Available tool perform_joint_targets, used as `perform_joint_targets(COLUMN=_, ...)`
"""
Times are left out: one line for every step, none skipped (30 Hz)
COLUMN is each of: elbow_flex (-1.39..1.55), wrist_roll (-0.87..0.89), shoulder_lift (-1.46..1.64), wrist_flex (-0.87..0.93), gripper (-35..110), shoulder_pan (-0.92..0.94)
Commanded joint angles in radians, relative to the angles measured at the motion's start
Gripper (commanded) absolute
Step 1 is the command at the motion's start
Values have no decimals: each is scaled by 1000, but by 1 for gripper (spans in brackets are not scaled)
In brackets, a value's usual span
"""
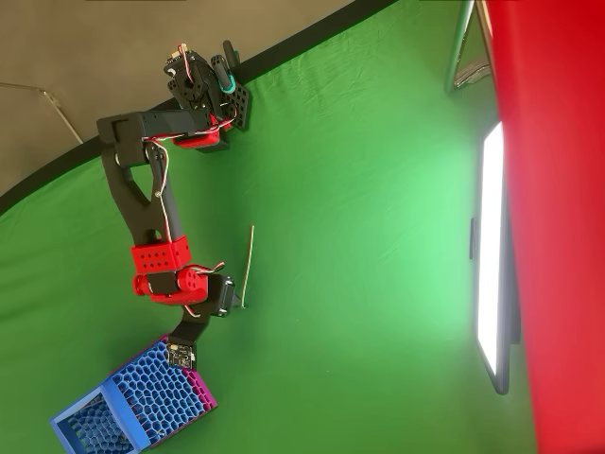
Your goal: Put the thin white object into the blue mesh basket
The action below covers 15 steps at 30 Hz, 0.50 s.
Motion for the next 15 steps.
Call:
perform_joint_targets(elbow_flex=-60, wrist_roll=-9, shoulder_lift=-17, wrist_flex=-15, gripper=12, shoulder_pan=0)
perform_joint_targets(elbow_flex=-74, wrist_roll=-14, shoulder_lift=-31, wrist_flex=-15, gripper=12, shoulder_pan=0)
perform_joint_targets(elbow_flex=-83, wrist_roll=-18, shoulder_lift=-40, wrist_flex=-15, gripper=12, shoulder_pan=0)
perform_joint_targets(elbow_flex=-92, wrist_roll=-25, shoulder_lift=-48, wrist_flex=-15, gripper=12, shoulder_pan=0)
perform_joint_targets(elbow_flex=-98, wrist_roll=-32, shoulder_lift=-54, wrist_flex=-15, gripper=11, shoulder_pan=0)
perform_joint_targets(elbow_flex=-101, wrist_roll=-38, shoulder_lift=-58, wrist_flex=-15, gripper=12, shoulder_pan=0)
perform_joint_targets(elbow_flex=-104, wrist_roll=-44, shoulder_lift=-64, wrist_flex=-15, gripper=12, shoulder_pan=0)
perform_joint_targets(elbow_flex=-107, wrist_roll=-48, shoulder_lift=-69, wrist_flex=-15, gripper=12, shoulder_pan=0)
perform_joint_targets(elbow_flex=-109, wrist_roll=-51, shoulder_lift=-74, wrist_flex=-15, gripper=12, shoulder_pan=-2)
perform_joint_targets(elbow_flex=-110, wrist_roll=-52, shoulder_lift=-78, wrist_flex=-15, gripper=12, shoulder_pan=-3)
perform_joint_targets(elbow_flex=-110, wrist_roll=-52, shoulder_lift=-81, wrist_flex=-15, gripper=12, shoulder_pan=-5)
perform_joint_targets(elbow_flex=-110, wrist_roll=-54, shoulder_lift=-83, wrist_flex=-15, gripper=11, shoulder_pan=-6)
perform_joint_targets(elbow_flex=-110, wrist_roll=-54, shoulder_lift=-84, wrist_flex=-15, gripper=11, shoulder_pan=-6)
perform_joint_targets(elbow_flex=-109, wrist_roll=-52, shoulder_lift=-86, wrist_flex=-15, gripper=11, shoulder_pan=-8)
perform_joint_targets(elbow_flex=-106, wrist_roll=-52, shoulder_lift=-87, wrist_flex=-15, gripper=11, shoulder_pan=-8)
